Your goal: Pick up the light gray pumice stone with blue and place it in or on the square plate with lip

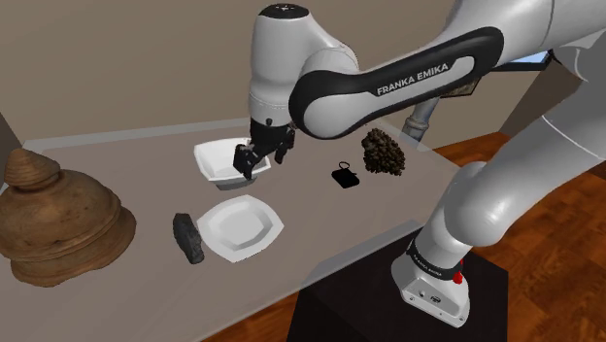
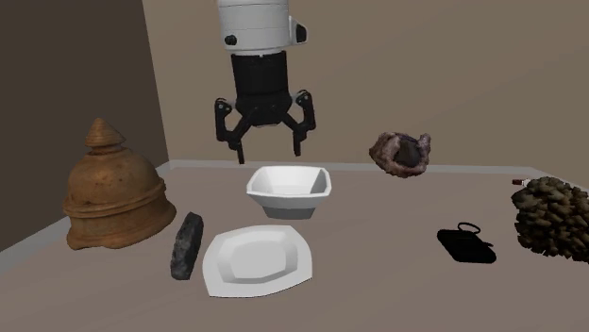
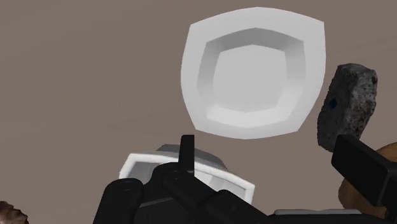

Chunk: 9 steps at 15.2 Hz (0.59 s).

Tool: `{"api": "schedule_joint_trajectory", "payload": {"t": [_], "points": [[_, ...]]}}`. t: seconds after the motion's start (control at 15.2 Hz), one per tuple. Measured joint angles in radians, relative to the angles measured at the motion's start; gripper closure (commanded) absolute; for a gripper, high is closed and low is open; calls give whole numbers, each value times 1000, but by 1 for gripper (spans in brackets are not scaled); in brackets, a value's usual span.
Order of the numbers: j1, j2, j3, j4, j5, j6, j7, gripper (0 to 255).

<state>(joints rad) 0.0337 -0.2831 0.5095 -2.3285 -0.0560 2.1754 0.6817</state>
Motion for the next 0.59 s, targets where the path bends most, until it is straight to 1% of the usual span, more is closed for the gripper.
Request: {"api": "schedule_joint_trajectory", "payload": {"t": [0.2, 0.33, 0.46, 0.59], "points": [[-14, 128, 62, 59, -83, 45, 109, 0], [-18, 211, 90, 101, -149, 65, 179, 0], [-9, 305, 112, 146, -230, 82, 264, 0], [10, 391, 119, 199, -304, 82, 336, 0]]}}
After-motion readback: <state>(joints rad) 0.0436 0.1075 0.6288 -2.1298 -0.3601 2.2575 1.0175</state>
